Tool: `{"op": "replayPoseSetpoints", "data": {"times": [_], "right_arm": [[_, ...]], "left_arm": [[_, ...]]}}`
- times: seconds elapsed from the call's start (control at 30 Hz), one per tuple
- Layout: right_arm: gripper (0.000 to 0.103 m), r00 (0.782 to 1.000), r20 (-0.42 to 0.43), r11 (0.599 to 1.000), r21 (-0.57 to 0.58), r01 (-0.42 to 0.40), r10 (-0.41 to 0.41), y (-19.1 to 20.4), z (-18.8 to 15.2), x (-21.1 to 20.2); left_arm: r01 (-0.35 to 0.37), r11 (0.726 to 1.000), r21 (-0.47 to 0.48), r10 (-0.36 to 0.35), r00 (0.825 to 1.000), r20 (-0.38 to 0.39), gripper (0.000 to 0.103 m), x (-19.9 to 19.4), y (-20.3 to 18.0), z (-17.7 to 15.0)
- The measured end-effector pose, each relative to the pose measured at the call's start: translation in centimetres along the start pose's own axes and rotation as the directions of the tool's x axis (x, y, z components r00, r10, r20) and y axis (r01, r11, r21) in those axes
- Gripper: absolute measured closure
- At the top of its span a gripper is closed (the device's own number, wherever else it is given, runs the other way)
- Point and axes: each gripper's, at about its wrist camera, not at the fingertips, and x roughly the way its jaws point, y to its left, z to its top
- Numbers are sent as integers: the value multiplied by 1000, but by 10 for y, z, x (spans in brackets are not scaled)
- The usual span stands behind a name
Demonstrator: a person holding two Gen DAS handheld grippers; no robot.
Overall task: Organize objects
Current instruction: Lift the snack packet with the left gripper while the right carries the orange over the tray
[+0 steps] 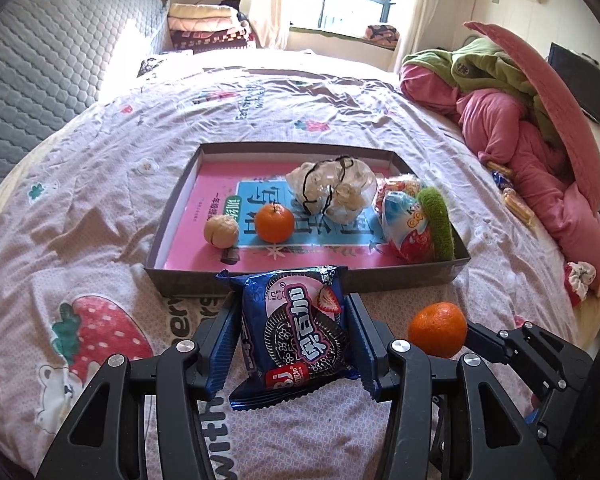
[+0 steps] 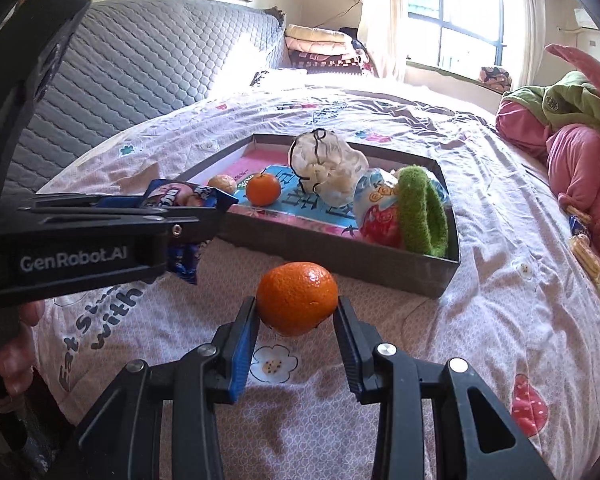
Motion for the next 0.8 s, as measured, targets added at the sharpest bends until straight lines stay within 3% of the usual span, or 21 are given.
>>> {"op": "replayPoseSetpoints", "data": {"times": [0.37, 0.8], "right_arm": [[64, 995, 98, 999, -29, 31, -28, 4, 26, -28], [64, 989, 148, 999, -23, 26, -23, 4, 55, -35]], "left_arm": [[-14, 1000, 14, 13, 998, 67, 50, -32, 4, 14], [-22, 999, 23, 20, 996, 90, 50, -35, 9, 33]]}}
